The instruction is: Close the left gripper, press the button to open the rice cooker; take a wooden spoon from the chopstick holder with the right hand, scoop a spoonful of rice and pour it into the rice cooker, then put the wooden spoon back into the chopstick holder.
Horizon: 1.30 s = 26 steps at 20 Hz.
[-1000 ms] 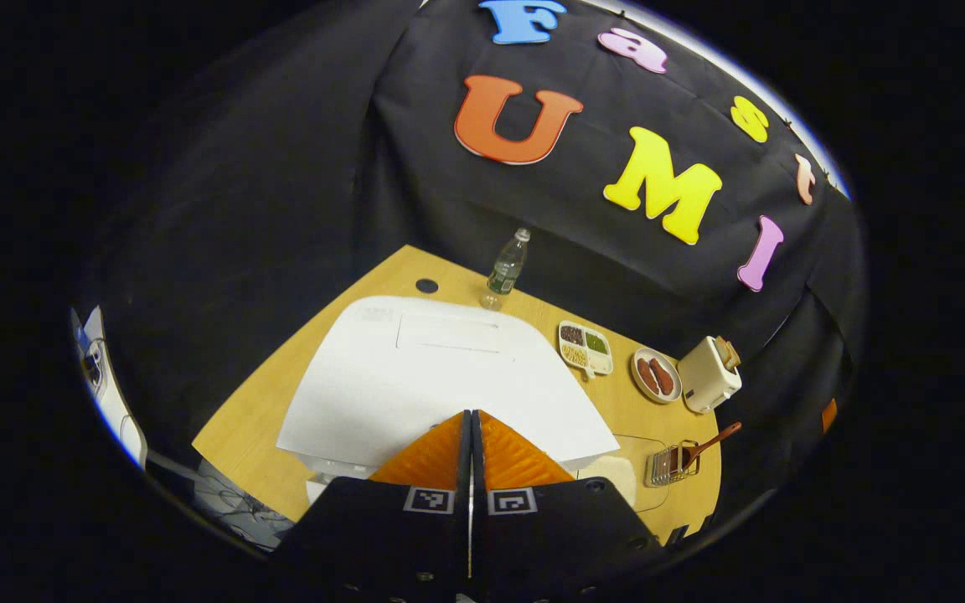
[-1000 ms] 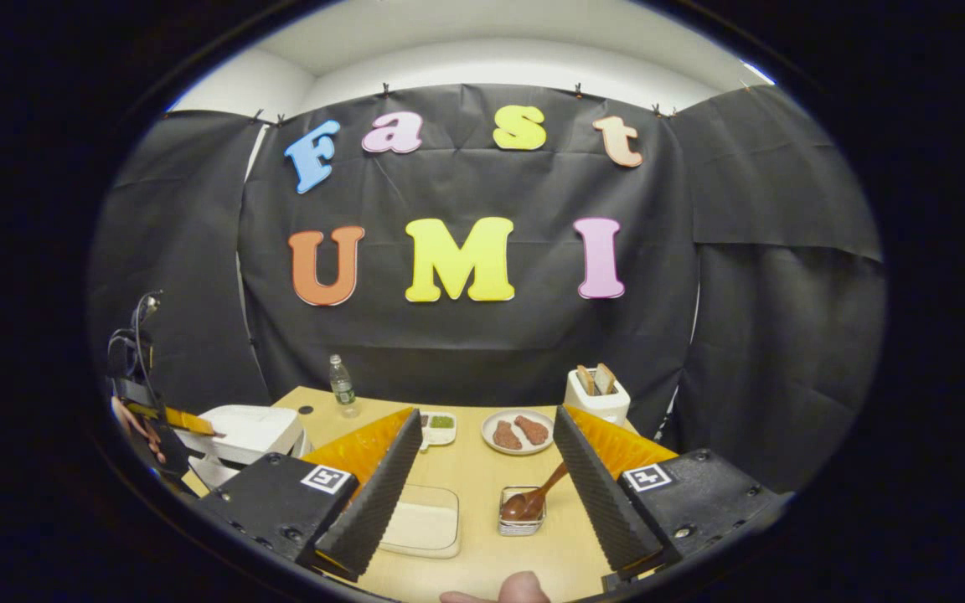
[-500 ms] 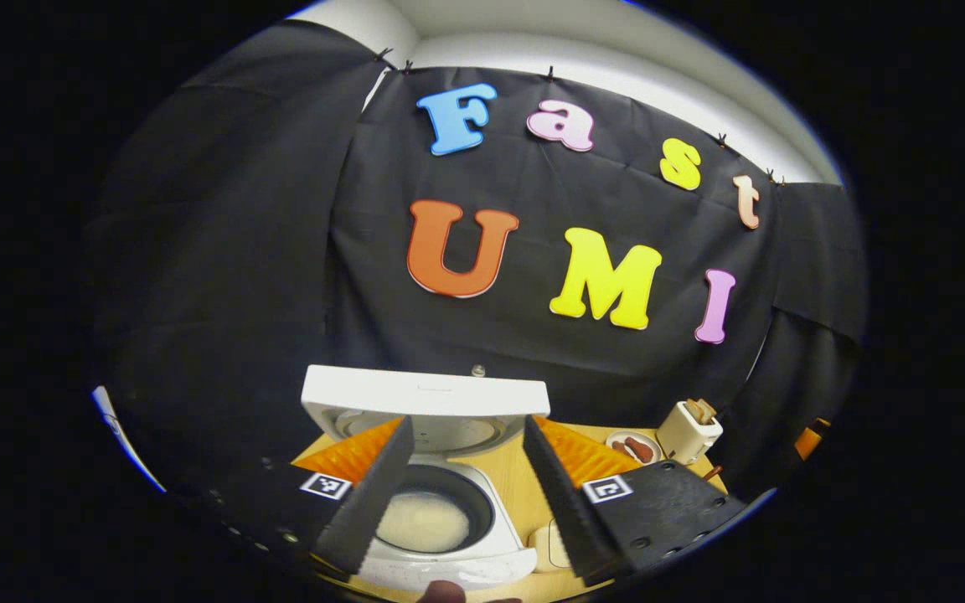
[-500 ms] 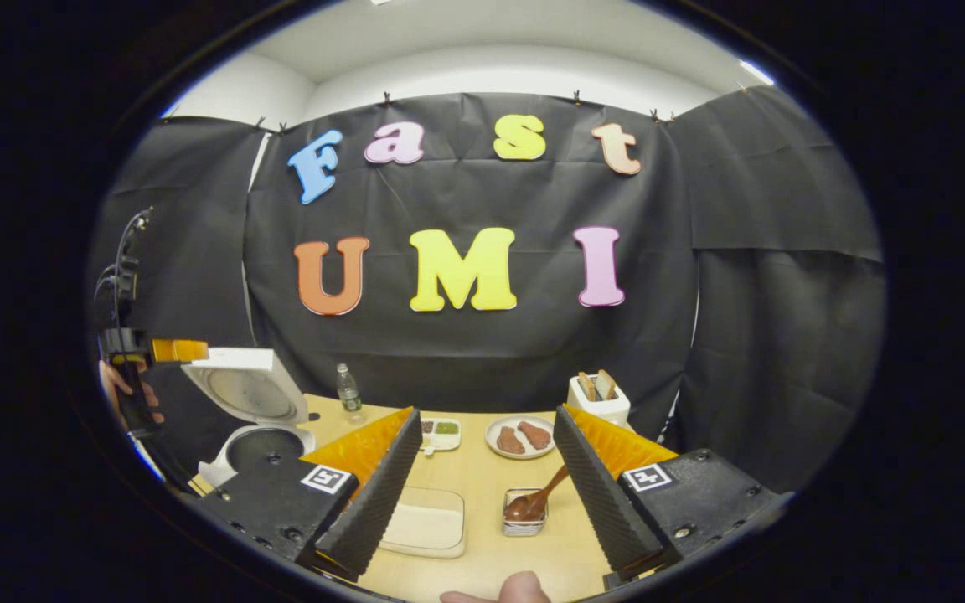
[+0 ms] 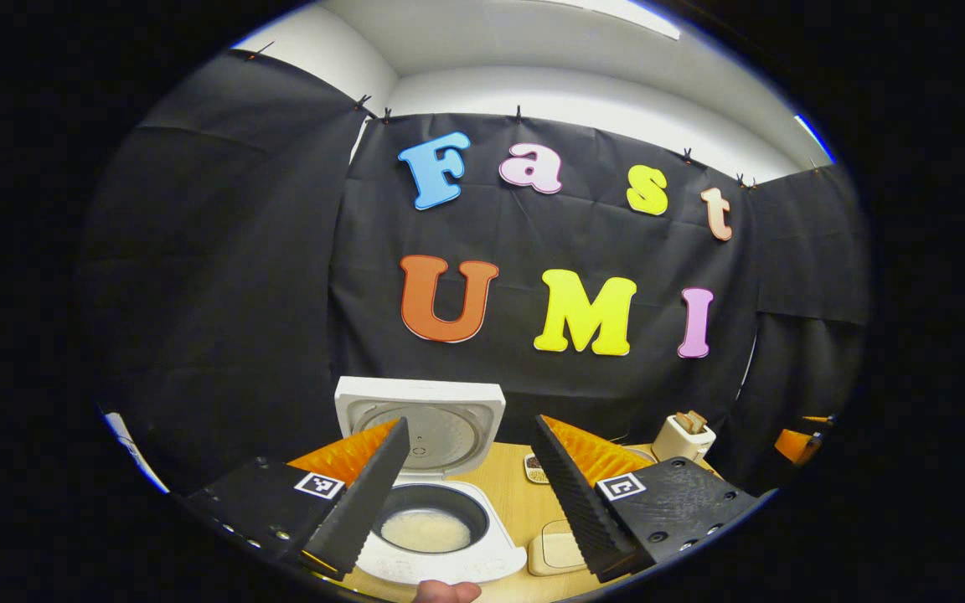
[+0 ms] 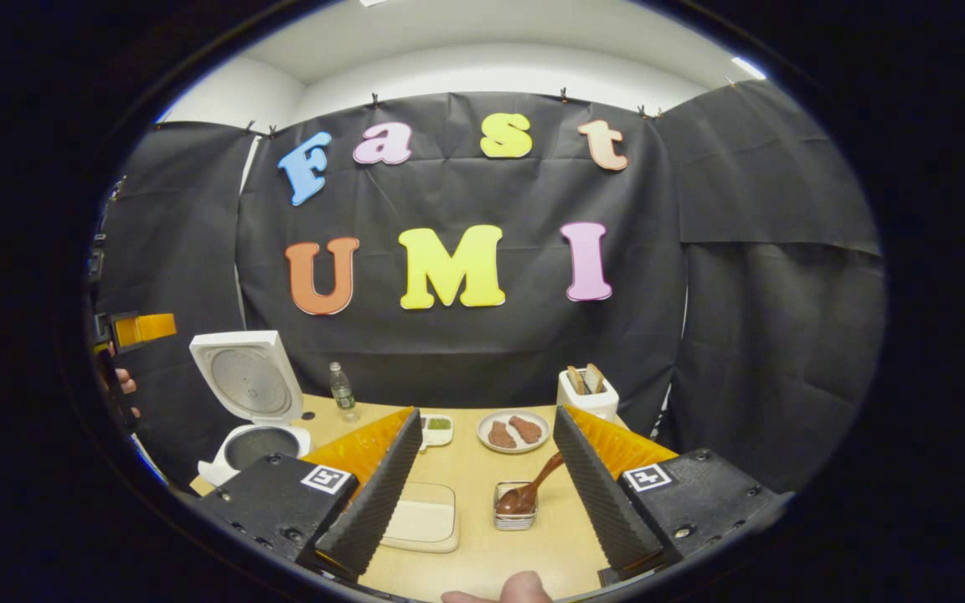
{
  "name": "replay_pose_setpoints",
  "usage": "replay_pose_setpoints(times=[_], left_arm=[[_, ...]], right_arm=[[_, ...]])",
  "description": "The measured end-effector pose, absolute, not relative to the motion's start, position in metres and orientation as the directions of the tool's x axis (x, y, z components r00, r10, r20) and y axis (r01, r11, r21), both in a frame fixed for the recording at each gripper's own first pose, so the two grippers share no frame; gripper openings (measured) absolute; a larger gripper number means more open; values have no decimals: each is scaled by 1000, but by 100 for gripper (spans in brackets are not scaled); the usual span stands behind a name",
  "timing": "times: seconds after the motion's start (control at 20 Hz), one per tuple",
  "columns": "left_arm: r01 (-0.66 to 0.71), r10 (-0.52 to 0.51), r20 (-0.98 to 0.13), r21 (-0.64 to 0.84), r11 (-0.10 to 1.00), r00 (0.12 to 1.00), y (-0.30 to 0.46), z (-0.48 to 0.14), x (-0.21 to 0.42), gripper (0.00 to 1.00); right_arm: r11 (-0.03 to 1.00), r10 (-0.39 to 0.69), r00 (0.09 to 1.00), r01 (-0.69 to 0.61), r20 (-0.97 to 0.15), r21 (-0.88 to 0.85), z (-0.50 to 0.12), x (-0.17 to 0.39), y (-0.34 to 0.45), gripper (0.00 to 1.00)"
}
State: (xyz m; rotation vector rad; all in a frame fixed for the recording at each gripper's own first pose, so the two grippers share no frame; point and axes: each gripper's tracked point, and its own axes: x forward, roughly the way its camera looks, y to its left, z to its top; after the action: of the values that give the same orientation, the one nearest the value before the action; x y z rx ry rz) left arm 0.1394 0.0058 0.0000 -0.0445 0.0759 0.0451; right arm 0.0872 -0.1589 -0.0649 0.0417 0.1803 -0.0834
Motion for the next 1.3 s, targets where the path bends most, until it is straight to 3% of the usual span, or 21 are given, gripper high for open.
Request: replay_pose_setpoints(times=[0.6, 1.3], left_arm=[[-54, 53, -47, -10, 998, 997, -31, -6, 109, 94], [-156, 158, -146, 23, 987, 977, -62, -43, 137, 94]], right_arm=[[987, -102, 953, 134, -285, 94, -129, 111, -211, 100], [946, 32, 851, 144, -524, 291, -316, 232, -255, 99]])
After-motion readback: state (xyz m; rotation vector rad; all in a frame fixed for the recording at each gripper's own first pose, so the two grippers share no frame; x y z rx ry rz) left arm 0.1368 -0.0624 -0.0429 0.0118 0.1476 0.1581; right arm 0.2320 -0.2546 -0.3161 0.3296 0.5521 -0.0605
